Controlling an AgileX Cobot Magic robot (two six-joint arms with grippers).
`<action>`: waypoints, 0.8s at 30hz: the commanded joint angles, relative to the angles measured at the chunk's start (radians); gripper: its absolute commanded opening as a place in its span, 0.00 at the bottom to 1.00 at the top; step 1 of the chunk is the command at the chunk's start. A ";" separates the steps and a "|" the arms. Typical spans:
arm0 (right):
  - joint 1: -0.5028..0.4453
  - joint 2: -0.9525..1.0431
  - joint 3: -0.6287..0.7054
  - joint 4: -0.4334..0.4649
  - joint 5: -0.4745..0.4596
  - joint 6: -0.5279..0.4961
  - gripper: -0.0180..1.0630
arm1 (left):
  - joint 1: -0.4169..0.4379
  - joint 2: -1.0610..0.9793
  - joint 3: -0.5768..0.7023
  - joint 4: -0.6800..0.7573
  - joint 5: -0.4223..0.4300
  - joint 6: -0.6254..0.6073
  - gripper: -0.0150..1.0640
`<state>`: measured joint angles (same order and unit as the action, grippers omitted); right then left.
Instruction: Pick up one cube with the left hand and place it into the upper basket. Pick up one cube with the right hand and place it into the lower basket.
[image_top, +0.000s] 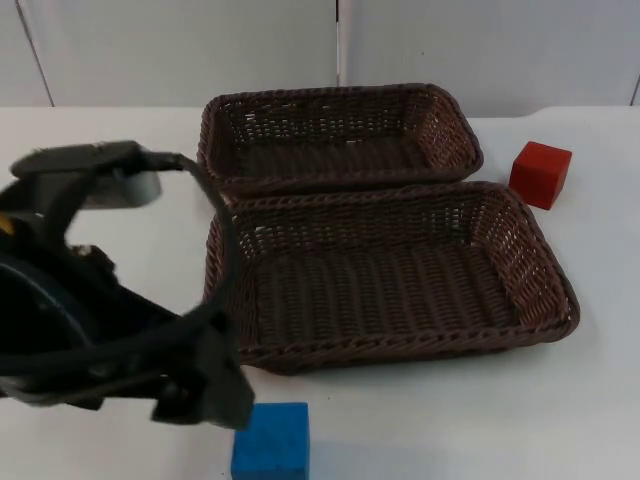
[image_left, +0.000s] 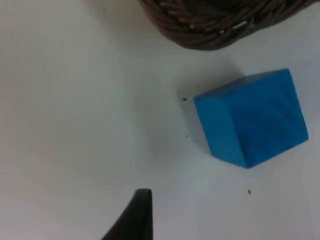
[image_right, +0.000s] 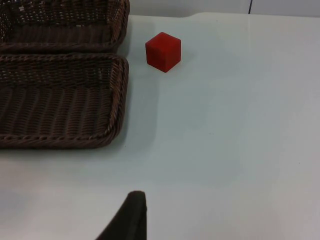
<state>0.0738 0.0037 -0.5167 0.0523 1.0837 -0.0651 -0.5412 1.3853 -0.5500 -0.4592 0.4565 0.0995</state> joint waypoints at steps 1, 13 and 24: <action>-0.009 -0.004 0.002 0.003 -0.004 -0.006 0.99 | -0.027 0.022 -0.003 0.003 -0.052 -0.043 0.99; -0.009 -0.004 0.002 0.003 -0.004 -0.006 0.99 | -0.136 0.225 -0.009 -0.005 -0.209 -0.160 0.99; -0.009 -0.004 0.002 0.003 -0.004 -0.006 0.99 | -0.163 0.349 -0.086 -0.032 -0.253 -0.160 0.99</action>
<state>0.0738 0.0037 -0.5167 0.0523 1.0837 -0.0651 -0.6951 1.7272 -0.6316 -0.4743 0.2160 -0.0524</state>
